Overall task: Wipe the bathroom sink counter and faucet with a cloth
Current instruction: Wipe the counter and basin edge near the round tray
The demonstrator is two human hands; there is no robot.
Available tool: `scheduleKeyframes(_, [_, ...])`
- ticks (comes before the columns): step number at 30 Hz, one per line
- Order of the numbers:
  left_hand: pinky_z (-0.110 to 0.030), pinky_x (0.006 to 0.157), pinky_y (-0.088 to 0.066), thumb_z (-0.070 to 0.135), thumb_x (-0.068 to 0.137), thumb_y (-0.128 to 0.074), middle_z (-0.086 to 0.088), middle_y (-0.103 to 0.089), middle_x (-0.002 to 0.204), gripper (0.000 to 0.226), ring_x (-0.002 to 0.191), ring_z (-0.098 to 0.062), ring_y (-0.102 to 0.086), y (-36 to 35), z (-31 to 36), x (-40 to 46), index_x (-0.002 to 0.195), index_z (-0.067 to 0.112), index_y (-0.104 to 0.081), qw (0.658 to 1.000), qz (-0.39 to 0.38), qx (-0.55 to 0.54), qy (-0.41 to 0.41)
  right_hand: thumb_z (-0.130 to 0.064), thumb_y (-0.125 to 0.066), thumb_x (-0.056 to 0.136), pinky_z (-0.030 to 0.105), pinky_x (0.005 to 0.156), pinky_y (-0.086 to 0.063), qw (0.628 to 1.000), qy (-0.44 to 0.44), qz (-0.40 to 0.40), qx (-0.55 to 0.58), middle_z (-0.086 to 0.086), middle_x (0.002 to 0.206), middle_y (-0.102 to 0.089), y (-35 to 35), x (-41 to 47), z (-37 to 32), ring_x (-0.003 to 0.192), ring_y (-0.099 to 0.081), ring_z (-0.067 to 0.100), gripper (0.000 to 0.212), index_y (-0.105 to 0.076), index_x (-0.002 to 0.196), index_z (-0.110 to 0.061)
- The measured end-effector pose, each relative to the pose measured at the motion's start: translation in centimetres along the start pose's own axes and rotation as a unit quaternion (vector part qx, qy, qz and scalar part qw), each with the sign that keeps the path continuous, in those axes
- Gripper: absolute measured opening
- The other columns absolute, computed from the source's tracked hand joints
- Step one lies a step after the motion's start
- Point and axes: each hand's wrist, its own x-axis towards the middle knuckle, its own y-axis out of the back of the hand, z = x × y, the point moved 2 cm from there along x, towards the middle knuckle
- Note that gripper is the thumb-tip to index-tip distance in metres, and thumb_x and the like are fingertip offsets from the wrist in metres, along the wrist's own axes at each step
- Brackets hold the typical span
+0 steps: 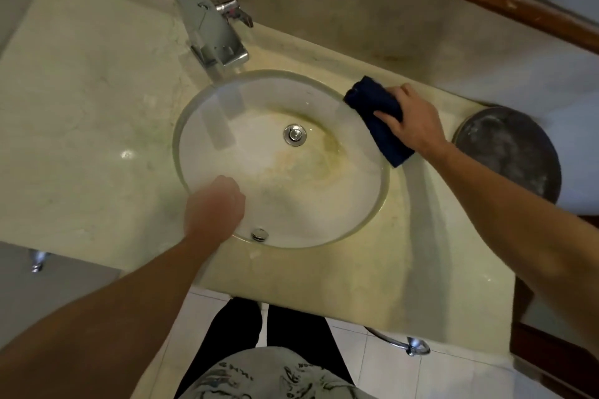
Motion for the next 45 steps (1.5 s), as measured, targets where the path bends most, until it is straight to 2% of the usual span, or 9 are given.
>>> scheduleKeyframes(9, [-0.037,0.055,-0.048,0.023,0.095,-0.049,0.0,-0.062,0.079,0.021,0.057,-0.026,-0.057,-0.2,0.0,0.1,0.081,0.014,-0.062,1.0,0.015,0.015,-0.008,-0.028,-0.061,0.097,0.031,0.065,-0.042,0.988,-0.109,0.089,0.058,0.004,0.109,-0.054,-5.2,-13.3,-0.3,0.085,-0.061,0.027,0.032,-0.061,0.128,-0.02])
scheduleKeyframes(15, [-0.037,0.059,-0.046,0.022,0.097,-0.051,-0.001,-0.06,0.083,0.017,0.062,-0.027,-0.057,0.2,0.4,-0.3,0.086,0.013,-0.061,1.0,0.002,-0.008,-0.015,-0.036,-0.055,0.09,0.037,0.063,-0.042,0.975,-0.172,0.098,0.103,0.004,0.095,-0.054,-9.0,-23.2,-10.6,0.079,-0.059,0.03,0.023,-0.061,0.104,-0.018])
scheduleKeyframes(19, [-0.033,0.072,-0.05,0.021,0.094,-0.053,0.007,-0.06,0.092,0.012,0.078,-0.014,-0.057,1.3,0.5,-0.1,0.093,0.018,-0.064,0.988,-0.009,-0.154,-0.012,-0.018,-0.067,0.081,0.038,0.069,-0.044,0.989,-0.045,0.054,0.134,0.007,0.097,-0.06,-12.0,-23.7,-21.5,0.084,-0.057,0.028,0.032,-0.066,0.112,-0.012])
scheduleKeyframes(22, [-0.022,0.079,-0.048,0.014,0.097,-0.05,0.006,-0.061,0.104,0.017,0.087,-0.009,-0.057,3.7,0.4,-0.3,0.103,0.015,-0.067,0.962,0.053,-0.266,0.019,-0.013,-0.063,0.084,0.042,0.068,-0.05,0.982,-0.015,0.049,0.184,0.007,0.099,-0.06,-11.7,-22.6,-24.5,0.084,-0.06,0.029,0.033,-0.066,0.116,-0.009])
scheduleKeyframes(26, [-0.018,0.072,-0.041,0.018,0.099,-0.045,0.008,-0.062,0.104,0.021,0.081,-0.003,-0.053,6.2,-1.4,-2.5,0.105,0.017,-0.065,0.953,0.156,-0.253,0.06,-0.018,-0.055,0.086,0.037,0.068,-0.048,0.975,0.019,0.092,0.202,0.006,0.098,-0.06,-9.5,-25.0,-22.0,0.082,-0.06,0.027,0.031,-0.066,0.113,-0.007])
scheduleKeyframes(31, [-0.035,0.08,-0.053,0.026,0.1,-0.043,0.009,-0.06,0.109,0.02,0.09,-0.009,-0.056,6.1,-2.6,-4.8,0.11,0.022,-0.061,0.932,0.181,-0.284,0.135,-0.026,-0.059,0.082,0.037,0.079,-0.041,0.987,0.14,-0.008,0.078,0.005,0.108,-0.057,-11.7,-25.1,-22.8,0.092,-0.056,0.028,0.041,-0.064,0.12,-0.014])
scheduleKeyframes(35, [-0.044,0.087,-0.05,0.024,0.1,-0.044,0.007,-0.054,0.108,0.019,0.096,-0.016,-0.055,5.9,-2.9,-5.7,0.11,0.018,-0.059,0.909,0.235,-0.314,0.142,-0.028,-0.066,0.084,0.042,0.08,-0.044,0.986,0.152,-0.008,0.064,0.008,0.116,-0.054,-13.3,-20.8,-28.2,0.1,-0.051,0.029,0.041,-0.063,0.123,-0.015])
scheduleKeyframes(41, [-0.041,0.088,-0.048,0.011,0.1,-0.048,-0.016,-0.051,0.112,0.016,0.097,-0.028,-0.053,7.7,-5.3,-4.1,0.11,0.0,-0.055,0.853,0.389,-0.305,0.168,-0.029,-0.065,0.09,0.042,0.081,-0.043,0.973,0.22,-0.011,0.076,0.01,0.115,-0.054,-14.2,-13.2,-32.8,0.101,-0.049,0.029,0.039,-0.063,0.125,-0.014])
scheduleKeyframes(45, [-0.047,0.088,-0.048,0.019,0.101,-0.045,-0.018,-0.052,0.114,0.027,0.099,-0.033,-0.053,6.7,-6.7,-2.9,0.111,-0.004,-0.055,0.842,0.42,-0.271,0.205,-0.022,-0.065,0.087,0.042,0.08,-0.042,0.976,0.202,0.016,0.083,0.009,0.11,-0.054,-14.8,-7.8,-35.5,0.098,-0.051,0.029,0.037,-0.064,0.124,-0.015])
